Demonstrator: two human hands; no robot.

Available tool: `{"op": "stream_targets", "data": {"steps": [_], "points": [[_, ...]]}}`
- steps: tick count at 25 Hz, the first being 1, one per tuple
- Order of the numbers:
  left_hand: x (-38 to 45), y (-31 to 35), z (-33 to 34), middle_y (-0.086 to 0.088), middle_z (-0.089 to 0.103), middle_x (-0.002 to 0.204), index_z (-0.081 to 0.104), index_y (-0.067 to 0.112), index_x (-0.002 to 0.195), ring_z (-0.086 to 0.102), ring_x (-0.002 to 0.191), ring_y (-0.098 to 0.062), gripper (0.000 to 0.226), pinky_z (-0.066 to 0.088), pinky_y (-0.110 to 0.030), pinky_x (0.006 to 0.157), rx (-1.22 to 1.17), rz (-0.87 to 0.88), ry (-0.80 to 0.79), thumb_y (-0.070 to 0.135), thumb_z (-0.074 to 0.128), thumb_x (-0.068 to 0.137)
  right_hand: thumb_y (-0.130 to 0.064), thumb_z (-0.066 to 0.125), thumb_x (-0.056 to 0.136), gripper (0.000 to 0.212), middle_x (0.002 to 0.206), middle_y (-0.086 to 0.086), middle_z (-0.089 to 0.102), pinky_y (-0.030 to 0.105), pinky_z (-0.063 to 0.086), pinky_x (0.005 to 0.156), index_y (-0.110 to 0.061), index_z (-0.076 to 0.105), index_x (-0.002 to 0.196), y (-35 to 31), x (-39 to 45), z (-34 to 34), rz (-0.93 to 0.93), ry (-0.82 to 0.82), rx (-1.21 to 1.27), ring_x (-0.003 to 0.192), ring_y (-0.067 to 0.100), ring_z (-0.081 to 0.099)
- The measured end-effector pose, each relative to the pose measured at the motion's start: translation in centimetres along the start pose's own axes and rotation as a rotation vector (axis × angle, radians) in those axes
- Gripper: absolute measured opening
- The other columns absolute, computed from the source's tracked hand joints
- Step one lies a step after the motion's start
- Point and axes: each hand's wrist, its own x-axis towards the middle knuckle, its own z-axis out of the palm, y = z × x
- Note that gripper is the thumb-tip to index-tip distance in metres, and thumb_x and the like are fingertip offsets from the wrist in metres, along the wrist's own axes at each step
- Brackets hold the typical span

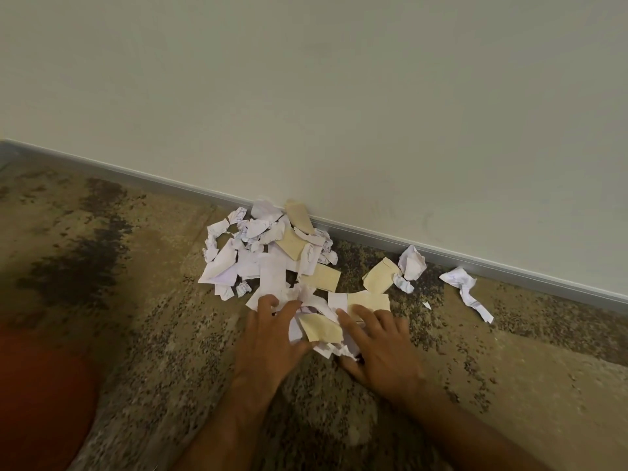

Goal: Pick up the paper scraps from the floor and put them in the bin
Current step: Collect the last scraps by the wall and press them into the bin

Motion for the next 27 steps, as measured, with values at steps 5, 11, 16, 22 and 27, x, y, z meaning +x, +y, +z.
{"op": "stream_targets", "data": {"steps": [5, 11, 16, 22, 27], "points": [[0.4, 0.0, 0.6, 0.002, 0.055, 0.110, 0.070, 0.023, 0.108, 0.058, 0.101, -0.017, 0.037, 0.045, -0.022, 0.079, -0.429, -0.043, 0.052, 0.030, 0.082, 0.074, -0.049, 0.061, 0.077, 0.047, 0.097, 0.002, 0.063, 0.034, 0.048, 0.054, -0.022, 0.053, 0.115, 0.2, 1.5, 0.0, -0.233, 0.056, -0.039, 0.072, 0.021, 0.059], [-0.9, -0.4, -0.5, 0.005, 0.068, 0.086, 0.073, 0.018, 0.076, 0.062, 0.082, -0.011, 0.014, 0.049, -0.023, 0.072, -0.629, -0.149, 0.105, 0.007, 0.080, 0.073, -0.030, 0.072, 0.075, 0.021, 0.078, 0.001, 0.062, 0.029, 0.042, 0.039, -0.019, 0.060, 0.089, 1.2, 1.9, -1.0, -0.236, -0.086, 0.103, 0.057, 0.023, 0.062], [-2.3, -0.8, -4.0, 0.010, 0.069, 0.083, 0.072, 0.027, 0.070, 0.065, 0.078, -0.005, 0.021, 0.049, -0.017, 0.063, -0.738, -0.100, 0.148, 0.008, 0.081, 0.071, -0.029, 0.050, 0.097, 0.022, 0.083, -0.003, 0.064, 0.028, 0.046, 0.062, -0.016, 0.065, 0.089, 0.9, 0.8, -6.9, 0.059, 0.048, 0.409, 0.069, 0.011, 0.058], [-5.9, 0.5, -13.6, 0.014, 0.069, 0.084, 0.075, 0.025, 0.077, 0.064, 0.081, -0.001, 0.013, 0.048, -0.013, 0.067, -0.856, 0.029, 0.296, 0.016, 0.083, 0.073, -0.025, 0.057, 0.097, 0.019, 0.074, -0.005, 0.066, 0.020, 0.045, 0.058, -0.018, 0.066, 0.081, -3.7, 1.9, -19.1, 0.135, 0.279, 0.670, 0.069, 0.011, 0.060], [-11.1, 1.1, -24.5, 0.010, 0.070, 0.086, 0.076, 0.019, 0.079, 0.064, 0.072, 0.001, 0.010, 0.048, -0.014, 0.049, -1.037, 0.138, 0.416, 0.015, 0.084, 0.074, -0.022, 0.060, 0.095, 0.017, 0.080, -0.009, 0.068, 0.017, 0.043, 0.062, -0.015, 0.069, 0.083, -9.6, 6.0, -31.4, 0.022, 0.462, 0.716, 0.071, 0.005, 0.058]]}}
